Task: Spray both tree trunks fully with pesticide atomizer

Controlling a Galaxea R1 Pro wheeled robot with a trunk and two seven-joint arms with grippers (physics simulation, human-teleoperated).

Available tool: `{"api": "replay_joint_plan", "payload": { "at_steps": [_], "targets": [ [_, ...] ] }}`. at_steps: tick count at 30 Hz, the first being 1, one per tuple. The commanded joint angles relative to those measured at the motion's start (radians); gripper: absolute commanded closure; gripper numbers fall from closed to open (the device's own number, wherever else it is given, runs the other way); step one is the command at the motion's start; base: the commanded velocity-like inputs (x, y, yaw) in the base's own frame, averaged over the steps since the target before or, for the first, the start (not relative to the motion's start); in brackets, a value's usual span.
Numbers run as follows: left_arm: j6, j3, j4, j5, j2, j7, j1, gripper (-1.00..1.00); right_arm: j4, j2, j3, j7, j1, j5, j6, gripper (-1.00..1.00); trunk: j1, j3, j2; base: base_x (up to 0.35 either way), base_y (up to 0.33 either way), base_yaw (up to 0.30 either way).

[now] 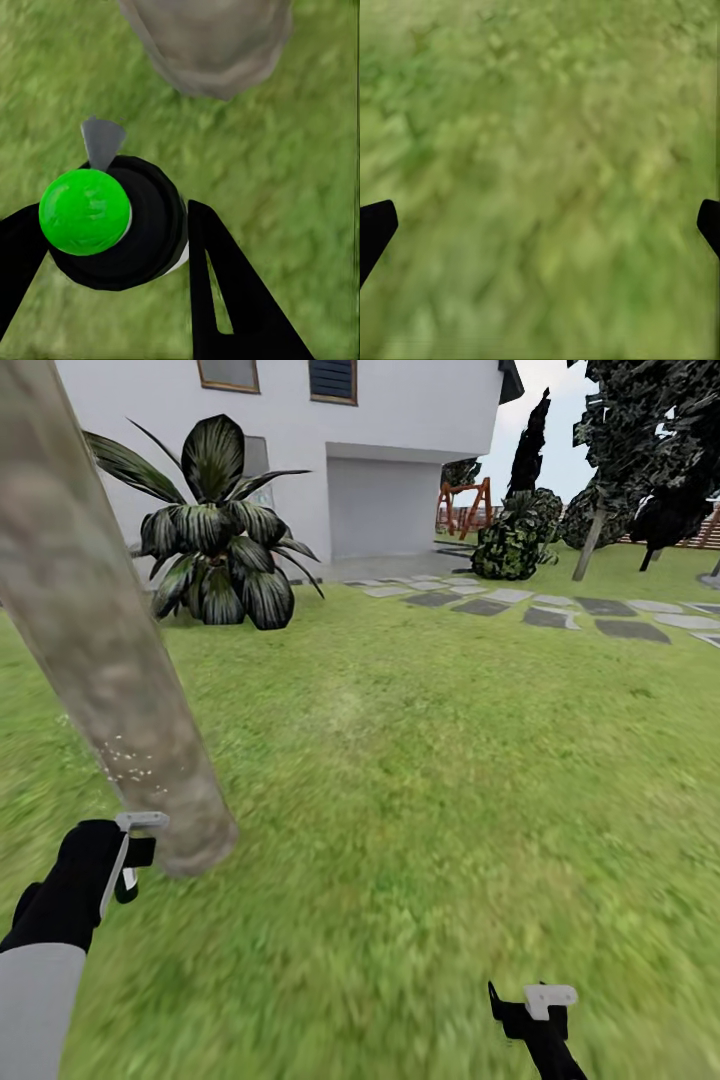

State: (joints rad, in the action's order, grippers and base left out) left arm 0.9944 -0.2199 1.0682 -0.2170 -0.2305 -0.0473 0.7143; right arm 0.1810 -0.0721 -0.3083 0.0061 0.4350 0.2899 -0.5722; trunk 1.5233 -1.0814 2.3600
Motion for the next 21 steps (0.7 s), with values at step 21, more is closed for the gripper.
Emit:
{"api": "replay_joint_plan", "payload": {
  "at_steps": [21],
  "targets": [
    [-0.028,-0.002,0.002,0.005,0.021,0.000,-0.032,1.00,0.000,0.000,0.000,0.000,0.000,0.000,0.000,-1.00,0.000,0.000,0.000,0.078,-0.158,0.113]
  ]
}}
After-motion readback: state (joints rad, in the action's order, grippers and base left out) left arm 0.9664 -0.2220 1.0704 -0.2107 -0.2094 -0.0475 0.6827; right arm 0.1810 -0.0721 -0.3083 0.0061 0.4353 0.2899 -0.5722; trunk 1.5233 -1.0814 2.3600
